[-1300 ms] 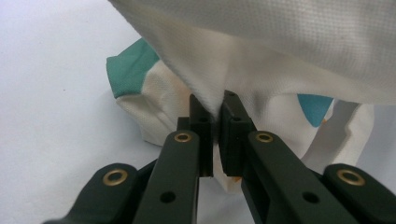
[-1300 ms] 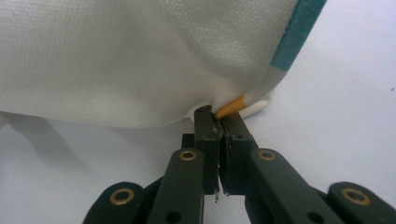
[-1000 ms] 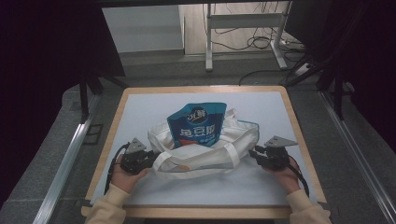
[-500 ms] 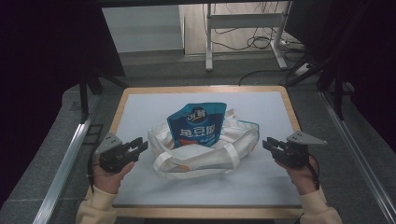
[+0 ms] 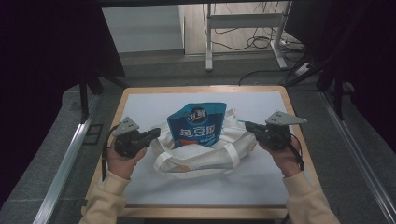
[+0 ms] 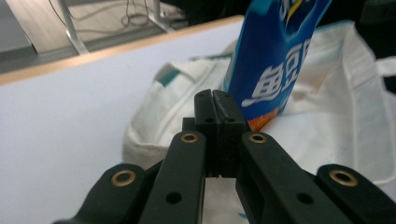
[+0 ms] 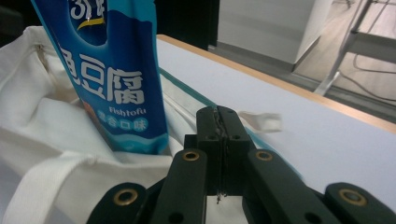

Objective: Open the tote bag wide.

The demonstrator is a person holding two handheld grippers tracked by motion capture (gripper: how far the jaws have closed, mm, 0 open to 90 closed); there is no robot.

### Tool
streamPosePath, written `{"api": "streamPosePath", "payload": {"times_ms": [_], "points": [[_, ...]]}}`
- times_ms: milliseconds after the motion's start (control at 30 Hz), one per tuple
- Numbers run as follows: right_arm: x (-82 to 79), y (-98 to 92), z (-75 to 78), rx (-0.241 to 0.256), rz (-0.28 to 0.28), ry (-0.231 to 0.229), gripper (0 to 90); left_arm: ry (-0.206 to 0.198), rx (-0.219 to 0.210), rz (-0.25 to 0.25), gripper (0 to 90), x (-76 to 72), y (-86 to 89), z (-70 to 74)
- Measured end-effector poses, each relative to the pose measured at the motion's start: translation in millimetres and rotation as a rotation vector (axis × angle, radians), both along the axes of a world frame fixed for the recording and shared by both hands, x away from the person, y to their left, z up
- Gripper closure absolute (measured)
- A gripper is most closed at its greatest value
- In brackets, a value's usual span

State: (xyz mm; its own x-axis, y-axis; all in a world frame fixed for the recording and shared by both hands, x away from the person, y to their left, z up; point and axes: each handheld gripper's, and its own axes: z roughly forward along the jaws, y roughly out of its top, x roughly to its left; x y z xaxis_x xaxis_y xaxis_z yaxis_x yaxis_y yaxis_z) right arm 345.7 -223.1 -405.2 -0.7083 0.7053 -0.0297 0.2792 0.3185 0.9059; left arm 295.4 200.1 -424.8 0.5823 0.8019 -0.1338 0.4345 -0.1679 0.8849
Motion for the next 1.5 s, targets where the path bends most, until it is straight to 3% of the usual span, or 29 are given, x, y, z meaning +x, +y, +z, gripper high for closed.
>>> {"api": "streamPosePath", "payload": {"times_ms": [33, 300, 700, 933, 1300, 1400, 1500], "points": [[2.5, 2.8, -2.5, 0.005, 0.005, 0.009, 87.7, 0.016, 0.02, -0.007, 89.1, 1.6, -2.6, -6.0], [11.2, 8.0, -29.1, -0.017, 0.002, 0.086, 87.7, 0.055, 0.03, -0.019, 89.0, 1.9, -1.1, -21.0], [6.3, 4.9, -65.3, -0.057, -0.002, 0.144, 87.9, 0.135, 0.089, -0.04, 88.9, 3.9, -11.3, -53.5], [4.1, 1.3, -90.5, -0.084, -0.005, 0.194, 88.4, 0.168, 0.09, -0.041, 88.9, 5.3, -13.0, -67.5], [2.1, 2.5, -91.3, -0.077, -0.01, 0.188, 88.5, 0.159, 0.088, -0.038, 88.6, 3.9, -13.7, -67.2], [-2.9, 5.2, -79.4, -0.051, 0.0, 0.159, 88.4, 0.123, 0.087, -0.04, 88.2, 4.5, -16.3, -54.2], [-8.4, 11.4, -68.3, -0.034, 0.025, 0.129, 88.4, 0.117, 0.098, -0.042, 88.2, 8.2, -19.2, -48.8]]}}
